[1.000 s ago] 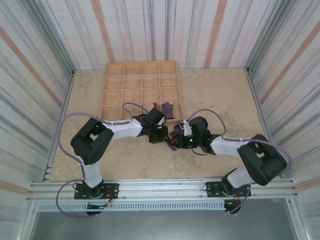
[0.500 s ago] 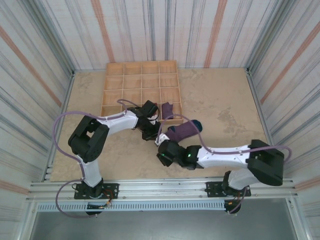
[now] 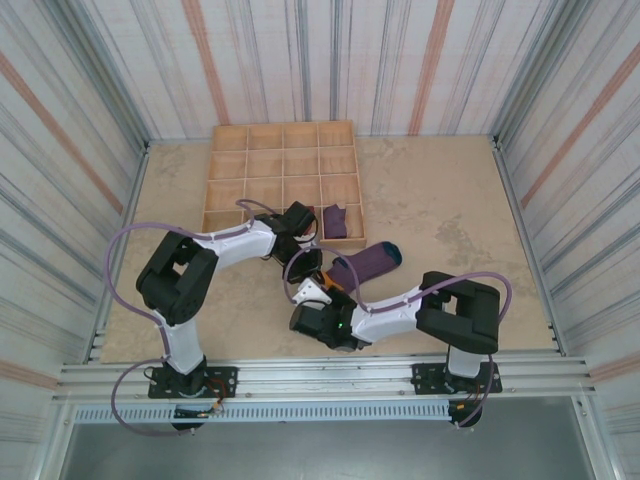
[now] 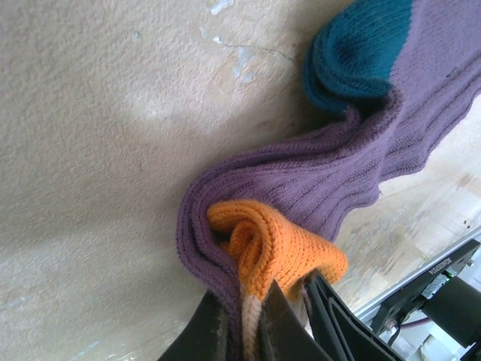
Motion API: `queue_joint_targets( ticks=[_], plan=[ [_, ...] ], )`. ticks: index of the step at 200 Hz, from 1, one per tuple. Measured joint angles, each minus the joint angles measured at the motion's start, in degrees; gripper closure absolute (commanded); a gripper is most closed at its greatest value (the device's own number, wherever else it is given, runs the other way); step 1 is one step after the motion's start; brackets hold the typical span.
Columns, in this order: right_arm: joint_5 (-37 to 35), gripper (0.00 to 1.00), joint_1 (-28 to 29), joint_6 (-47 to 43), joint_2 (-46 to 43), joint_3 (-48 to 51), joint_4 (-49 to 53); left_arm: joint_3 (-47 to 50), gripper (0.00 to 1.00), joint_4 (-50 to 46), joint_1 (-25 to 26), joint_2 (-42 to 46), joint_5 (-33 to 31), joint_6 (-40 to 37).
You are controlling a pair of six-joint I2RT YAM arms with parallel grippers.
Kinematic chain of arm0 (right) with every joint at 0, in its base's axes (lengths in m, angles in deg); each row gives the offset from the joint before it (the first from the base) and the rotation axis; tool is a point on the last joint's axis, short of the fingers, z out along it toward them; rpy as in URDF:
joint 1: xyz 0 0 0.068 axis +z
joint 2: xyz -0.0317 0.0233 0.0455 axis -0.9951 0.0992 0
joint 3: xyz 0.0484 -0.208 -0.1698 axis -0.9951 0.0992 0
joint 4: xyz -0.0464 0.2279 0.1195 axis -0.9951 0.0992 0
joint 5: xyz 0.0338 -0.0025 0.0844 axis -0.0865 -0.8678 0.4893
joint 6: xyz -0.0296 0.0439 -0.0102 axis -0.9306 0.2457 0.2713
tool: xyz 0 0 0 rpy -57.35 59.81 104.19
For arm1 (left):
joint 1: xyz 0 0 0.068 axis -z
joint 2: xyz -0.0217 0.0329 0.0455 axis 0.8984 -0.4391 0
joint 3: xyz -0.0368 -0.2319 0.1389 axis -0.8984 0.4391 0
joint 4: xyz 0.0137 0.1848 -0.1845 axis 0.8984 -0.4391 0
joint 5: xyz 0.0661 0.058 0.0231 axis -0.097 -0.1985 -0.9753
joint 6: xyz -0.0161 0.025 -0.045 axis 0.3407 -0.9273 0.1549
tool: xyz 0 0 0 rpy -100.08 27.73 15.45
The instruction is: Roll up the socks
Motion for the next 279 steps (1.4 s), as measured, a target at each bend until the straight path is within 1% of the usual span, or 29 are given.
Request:
queue_joint_targets(
  ticks=[20, 30, 43, 51, 55, 65, 81, 116, 143, 163, 183, 214, 246, 279],
  plan=[
    [0.9, 0.94, -0.9, 0.7, -0.2, 0.8, -0.8, 0.3, 0.89, 0.6, -0.1, 0.1, 0.1, -0.5],
    [2.4, 1.0, -1.5, 0.8, -0.9, 1.6, -2.0, 0.7, 0.79, 1.3, -0.1, 0.1, 0.2, -0.7],
    [5.1, 1.0, -2.6, 1.3, -2.9, 3.1, -3.8, 1.9, 0.64, 2.5, -0.6, 0.7, 0.0, -0.8],
    [7.8, 1.0, -3.6, 1.2, -4.3, 4.1, -4.9, 2.8, 0.53, 3.5, -1.0, 1.2, 0.0, -0.6],
    [9.3, 1.0, -4.0, 1.5, -5.0, 4.6, -5.5, 3.3, 0.49, 4.2, -1.3, 1.5, 0.0, -0.6],
    [13.2, 1.0, -5.7, 1.9, -6.9, 5.6, -7.1, 4.8, 0.44, 5.6, -2.1, 2.4, 0.1, -0.2],
    [20.5, 1.0, -10.1, 3.1, -9.7, 7.8, -8.6, 7.4, 0.39, 6.6, -4.0, 4.6, 1.6, 0.3],
    [38.3, 1.0, -22.0, 6.6, -14.0, 12.0, -13.9, 11.2, 0.36, 8.4, -4.2, 11.8, 3.2, 1.3],
    [53.3, 1.0, -30.0, 10.4, -13.9, 13.8, -18.7, 15.5, 0.37, 13.9, -4.2, 17.4, 3.1, 4.0],
    [64.9, 1.0, -35.8, 14.4, -13.0, 16.2, -24.2, 18.1, 0.37, 17.1, -4.2, 18.8, 2.1, 5.8],
    [73.8, 1.0, -40.1, 18.8, -12.0, 18.1, -28.3, 19.9, 0.37, 20.0, -3.8, 18.8, 0.3, 7.3],
    [83.2, 1.0, -43.7, 24.7, -9.1, 18.8, -32.0, 20.1, 0.37, 24.5, -2.2, 17.1, -1.5, 9.1],
    [91.6, 1.0, -47.6, 32.4, -4.2, 20.3, -40.3, 17.7, 0.39, 28.2, 0.5, 10.6, -2.8, 10.5],
    [96.5, 1.0, -49.9, 38.2, -0.3, 21.7, -47.9, 13.7, 0.42, 30.1, 3.1, 4.6, -4.1, 11.1]
  ],
)
